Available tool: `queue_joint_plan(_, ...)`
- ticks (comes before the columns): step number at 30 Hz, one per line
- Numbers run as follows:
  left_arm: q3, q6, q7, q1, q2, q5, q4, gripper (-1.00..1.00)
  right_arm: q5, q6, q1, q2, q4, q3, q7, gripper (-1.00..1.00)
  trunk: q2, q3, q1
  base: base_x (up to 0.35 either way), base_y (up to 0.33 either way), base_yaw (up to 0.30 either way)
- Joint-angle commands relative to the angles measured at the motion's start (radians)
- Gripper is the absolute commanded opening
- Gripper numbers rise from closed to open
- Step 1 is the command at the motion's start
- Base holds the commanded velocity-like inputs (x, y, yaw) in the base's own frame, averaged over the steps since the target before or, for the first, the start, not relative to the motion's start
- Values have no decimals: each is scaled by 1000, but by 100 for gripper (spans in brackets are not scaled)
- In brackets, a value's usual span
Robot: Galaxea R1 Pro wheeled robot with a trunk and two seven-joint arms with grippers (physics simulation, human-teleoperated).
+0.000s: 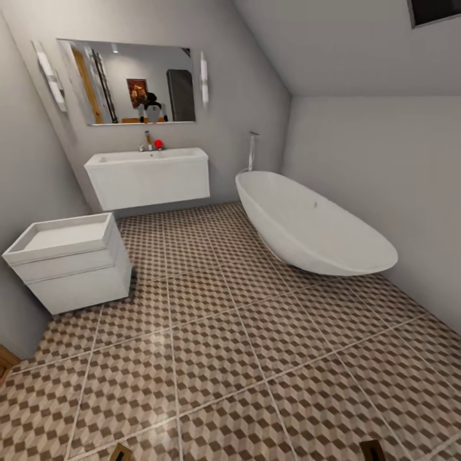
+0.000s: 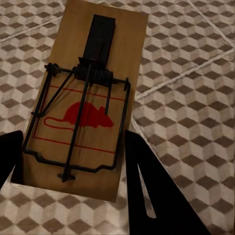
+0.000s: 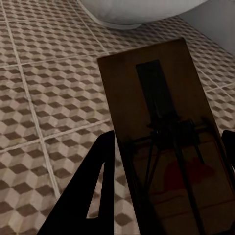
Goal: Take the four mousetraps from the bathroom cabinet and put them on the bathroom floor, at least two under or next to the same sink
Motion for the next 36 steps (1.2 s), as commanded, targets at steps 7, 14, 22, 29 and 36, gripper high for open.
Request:
queue_joint_plan(7,-5,-5,-3,-2,0,7,4,-100,-4,-2,-1,0,0,7,-3,-100,0,-1,1,323,-107,190)
queue_joint_plan(14,-5,-5,-3,-1,0,7,3,-100,-4,-2,-1,0,0,7,-3,-100,0,-1,1,325,-94,275)
queue_joint_plan(22,-5,-4,-3,-1,0,7,4,-100,-4,-2,-1,0,0,7,-3,-100,0,-1,1,327,-87,168)
queue_joint_plan(29,-5,-2,-3,-2,0,7,4,-100,-4,-2,-1,0,0,7,-3,-100,0,-1,1,327,-87,9)
queue_joint_plan(36,-5,-2,-3,-1,0,7,4,-100,-4,-2,-1,0,0,7,-3,-100,0,-1,1,327,-89,2)
